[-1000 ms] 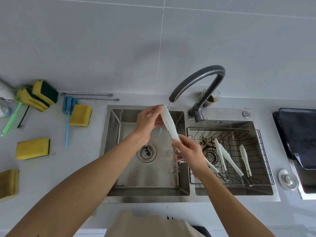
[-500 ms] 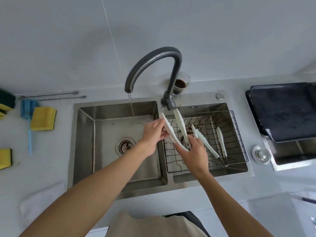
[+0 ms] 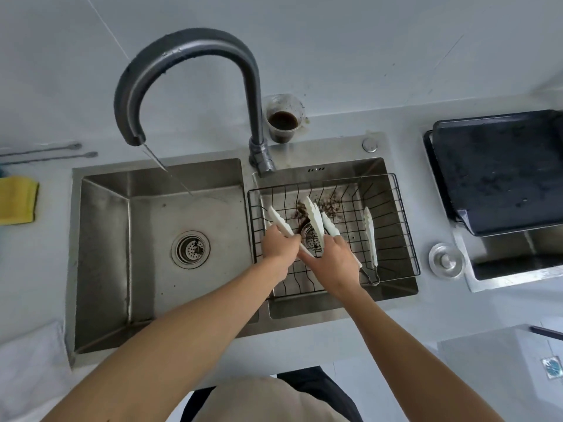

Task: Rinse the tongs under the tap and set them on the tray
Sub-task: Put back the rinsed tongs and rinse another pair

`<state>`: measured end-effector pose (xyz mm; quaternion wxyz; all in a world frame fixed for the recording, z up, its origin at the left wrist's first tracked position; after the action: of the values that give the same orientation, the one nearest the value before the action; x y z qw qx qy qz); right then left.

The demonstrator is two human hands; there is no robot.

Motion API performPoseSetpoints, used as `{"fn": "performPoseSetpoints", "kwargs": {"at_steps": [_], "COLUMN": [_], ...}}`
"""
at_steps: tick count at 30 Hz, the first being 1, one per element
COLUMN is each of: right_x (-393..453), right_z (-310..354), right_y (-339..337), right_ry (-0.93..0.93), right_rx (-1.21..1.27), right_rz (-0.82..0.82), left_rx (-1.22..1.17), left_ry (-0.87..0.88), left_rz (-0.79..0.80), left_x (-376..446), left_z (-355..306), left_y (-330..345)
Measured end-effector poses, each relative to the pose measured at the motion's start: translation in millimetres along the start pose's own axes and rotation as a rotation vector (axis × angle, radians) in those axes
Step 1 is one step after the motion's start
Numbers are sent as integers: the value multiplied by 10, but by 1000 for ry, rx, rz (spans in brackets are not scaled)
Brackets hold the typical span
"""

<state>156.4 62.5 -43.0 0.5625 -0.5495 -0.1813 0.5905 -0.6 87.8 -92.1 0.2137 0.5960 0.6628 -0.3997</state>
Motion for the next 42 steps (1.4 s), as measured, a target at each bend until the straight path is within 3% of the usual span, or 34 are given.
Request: {"fn": "performPoseSetpoints", "kwargs": {"at_steps": [9, 13, 16, 25, 31, 36, 39, 42], "right_x": [154, 127, 72, 23, -106, -368, -536, -644], "right_z": [-36, -383, -686, -962, -888, -840, -707, -363], "right_y": [-8, -333, -406, -244, -377, -611, -700, -696], "right_ry": [-98, 28, 180, 295, 345, 388, 333, 148], "right_rx": [-48, -116, -241, -256, -60, 54, 146, 235], "right_rz": [53, -159, -143, 2, -58, -204, -277, -285], "left_rx": [115, 103, 101, 24, 40, 17, -50, -158], "left_ry": [15, 27, 35, 14, 49, 53, 46, 82], "left_rz": [-108, -114, -107, 161, 241, 297, 358, 399], "left_x": [174, 160, 103, -106, -154, -268, -413, -526], "left_z": [33, 10, -12, -13, -85, -209, -328, -483], "left_y": [-1, -1, 16, 217, 209, 263, 277, 173]}}
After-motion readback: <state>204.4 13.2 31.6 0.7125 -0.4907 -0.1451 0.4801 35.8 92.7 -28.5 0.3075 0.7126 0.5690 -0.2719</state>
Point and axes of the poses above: each hand's wrist, its own x-axis towards the middle knuckle, its own y-axis out of the palm, z = x × y, the point moved 9 cm from there along x, towards the middle knuckle, and after that the axes turned 1 degree about y, right-handed, at the moved point
